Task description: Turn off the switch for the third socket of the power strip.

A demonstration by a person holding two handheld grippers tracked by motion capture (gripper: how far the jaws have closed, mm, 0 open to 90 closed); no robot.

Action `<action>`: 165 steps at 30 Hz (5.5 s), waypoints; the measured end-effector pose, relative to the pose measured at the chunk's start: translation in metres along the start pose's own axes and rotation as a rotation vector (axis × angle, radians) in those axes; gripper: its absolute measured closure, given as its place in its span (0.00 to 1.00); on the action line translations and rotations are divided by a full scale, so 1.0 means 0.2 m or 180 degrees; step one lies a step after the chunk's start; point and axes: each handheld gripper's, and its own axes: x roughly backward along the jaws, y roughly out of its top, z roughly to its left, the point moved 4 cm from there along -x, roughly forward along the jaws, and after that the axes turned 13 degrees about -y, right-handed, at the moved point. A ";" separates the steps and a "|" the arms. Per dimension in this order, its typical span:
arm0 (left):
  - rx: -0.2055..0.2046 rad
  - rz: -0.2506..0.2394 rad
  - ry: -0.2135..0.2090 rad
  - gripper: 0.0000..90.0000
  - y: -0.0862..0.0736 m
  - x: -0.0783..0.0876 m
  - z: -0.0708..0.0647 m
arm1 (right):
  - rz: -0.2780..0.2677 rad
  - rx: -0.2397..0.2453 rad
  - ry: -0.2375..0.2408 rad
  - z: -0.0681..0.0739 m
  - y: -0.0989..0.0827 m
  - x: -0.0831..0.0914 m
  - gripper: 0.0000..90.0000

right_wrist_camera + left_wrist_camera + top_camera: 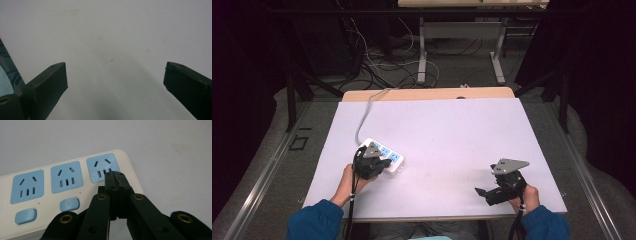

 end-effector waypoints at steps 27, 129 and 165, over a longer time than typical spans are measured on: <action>-0.0039 -0.0005 0.0031 1.00 0.00 -0.01 -0.01 | -0.0006 -0.0009 -0.0007 0.00 0.00 0.00 0.05; 0.0082 -0.0360 0.0524 0.00 -0.07 0.34 -0.05 | -0.0049 -0.0046 -0.0049 -0.01 0.00 0.00 0.05; 0.0178 -0.0399 0.0622 0.00 -0.36 0.49 -0.02 | -0.0001 -0.0042 -0.0027 -0.01 0.00 0.00 0.05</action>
